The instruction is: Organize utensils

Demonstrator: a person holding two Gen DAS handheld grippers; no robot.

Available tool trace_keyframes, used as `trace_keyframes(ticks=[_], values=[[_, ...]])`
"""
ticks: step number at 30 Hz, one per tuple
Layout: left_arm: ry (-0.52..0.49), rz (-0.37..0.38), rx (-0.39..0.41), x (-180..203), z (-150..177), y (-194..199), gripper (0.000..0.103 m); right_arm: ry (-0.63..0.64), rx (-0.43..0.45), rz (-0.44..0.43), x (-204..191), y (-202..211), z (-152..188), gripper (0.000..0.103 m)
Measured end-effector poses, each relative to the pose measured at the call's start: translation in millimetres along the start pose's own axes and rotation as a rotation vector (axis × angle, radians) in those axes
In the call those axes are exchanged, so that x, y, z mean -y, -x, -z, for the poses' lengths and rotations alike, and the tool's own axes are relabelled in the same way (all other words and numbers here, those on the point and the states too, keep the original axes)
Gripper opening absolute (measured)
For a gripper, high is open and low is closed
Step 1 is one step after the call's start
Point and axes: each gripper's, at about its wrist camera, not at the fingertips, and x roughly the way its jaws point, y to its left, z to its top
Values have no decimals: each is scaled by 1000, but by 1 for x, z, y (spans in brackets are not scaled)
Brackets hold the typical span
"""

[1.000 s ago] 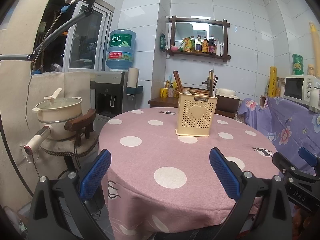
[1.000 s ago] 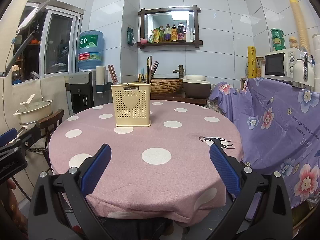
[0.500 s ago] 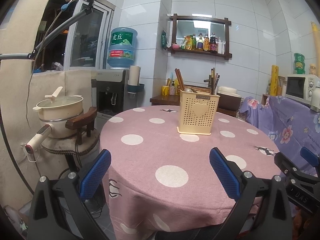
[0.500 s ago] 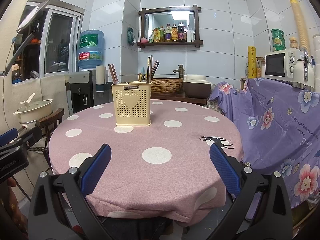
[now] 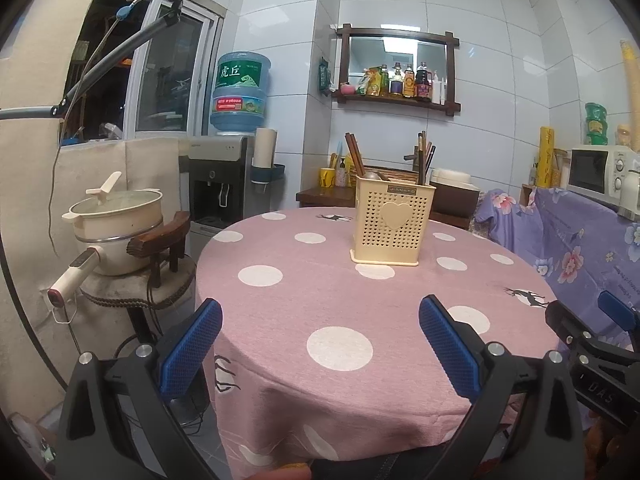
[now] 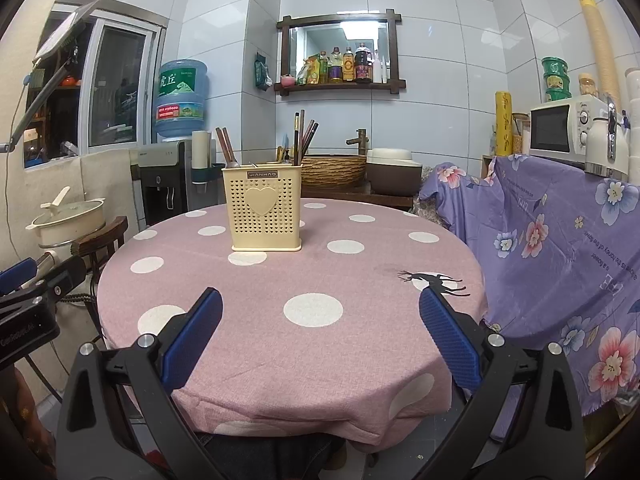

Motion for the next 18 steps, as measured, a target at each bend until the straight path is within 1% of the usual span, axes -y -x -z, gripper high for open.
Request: trace_keyframes(ticks=[6, 11, 18], values=[[-2, 6, -15, 2, 0, -2, 98, 0, 0, 0, 0, 0, 0, 97], [-2, -3, 8, 1, 0, 0, 98, -1, -2, -1, 0, 0, 0, 97], [-6, -13, -7, 0, 0, 0, 98, -2, -2, 0, 0, 0, 0, 97]])
